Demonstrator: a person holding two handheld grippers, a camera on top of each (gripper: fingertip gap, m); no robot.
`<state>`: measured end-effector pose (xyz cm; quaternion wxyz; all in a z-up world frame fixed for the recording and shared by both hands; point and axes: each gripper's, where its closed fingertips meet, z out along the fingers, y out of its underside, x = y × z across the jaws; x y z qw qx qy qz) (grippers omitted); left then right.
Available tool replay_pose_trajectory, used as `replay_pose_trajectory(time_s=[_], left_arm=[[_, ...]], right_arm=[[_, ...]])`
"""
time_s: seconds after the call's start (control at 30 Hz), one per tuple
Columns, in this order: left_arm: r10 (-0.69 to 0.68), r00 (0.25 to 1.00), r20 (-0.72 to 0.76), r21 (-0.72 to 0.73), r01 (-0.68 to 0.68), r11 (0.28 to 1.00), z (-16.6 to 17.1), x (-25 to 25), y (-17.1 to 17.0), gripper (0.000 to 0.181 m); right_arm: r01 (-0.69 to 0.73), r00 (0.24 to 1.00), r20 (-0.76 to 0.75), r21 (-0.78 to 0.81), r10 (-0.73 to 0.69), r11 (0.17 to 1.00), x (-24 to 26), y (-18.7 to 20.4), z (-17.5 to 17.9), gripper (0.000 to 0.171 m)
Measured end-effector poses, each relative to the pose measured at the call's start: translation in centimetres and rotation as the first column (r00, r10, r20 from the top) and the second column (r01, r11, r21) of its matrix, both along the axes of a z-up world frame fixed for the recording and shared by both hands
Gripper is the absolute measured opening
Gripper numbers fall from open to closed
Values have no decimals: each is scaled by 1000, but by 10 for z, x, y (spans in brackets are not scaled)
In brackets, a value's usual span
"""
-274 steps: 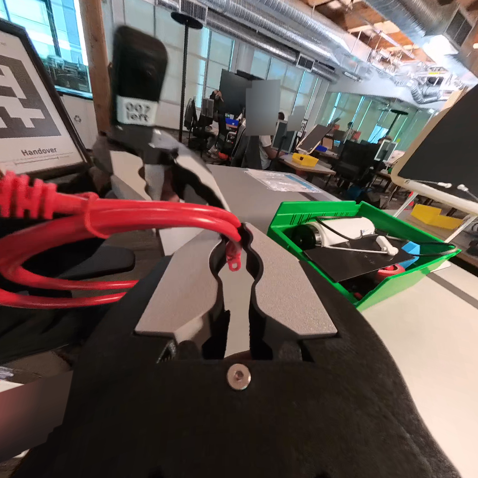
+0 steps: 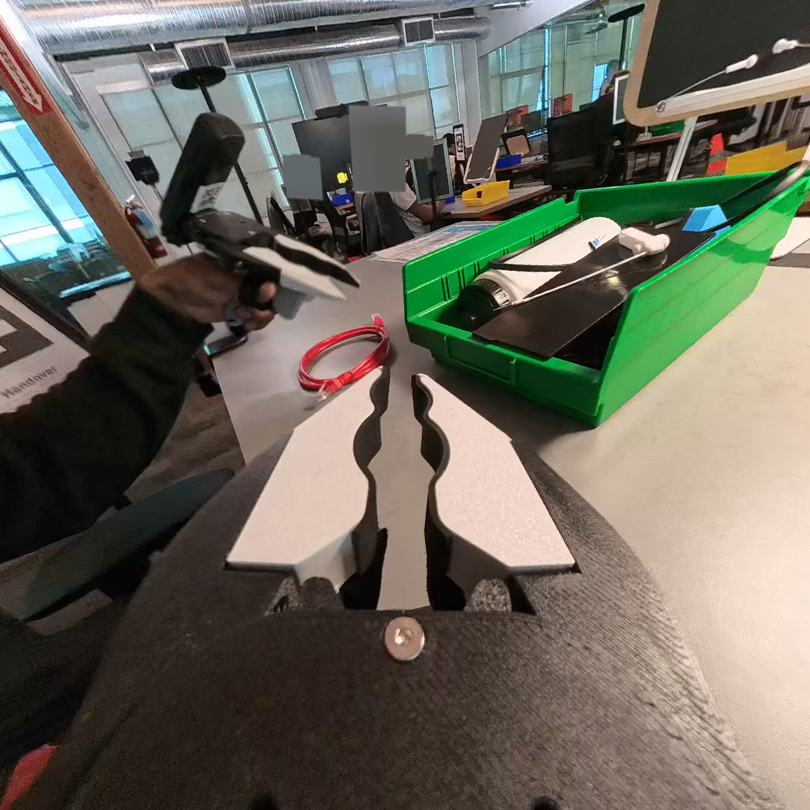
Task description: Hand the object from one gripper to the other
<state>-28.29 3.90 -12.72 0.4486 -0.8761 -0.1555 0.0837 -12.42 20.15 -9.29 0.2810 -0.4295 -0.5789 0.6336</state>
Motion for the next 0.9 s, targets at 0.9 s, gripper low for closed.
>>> replay_pose_trajectory(time_s=[0.9], left_arm=[[89,973,214,484,-184,856,64,-149,61,45]], right_arm=[[214,965,75,324,-250,921,-149,180,1,13]])
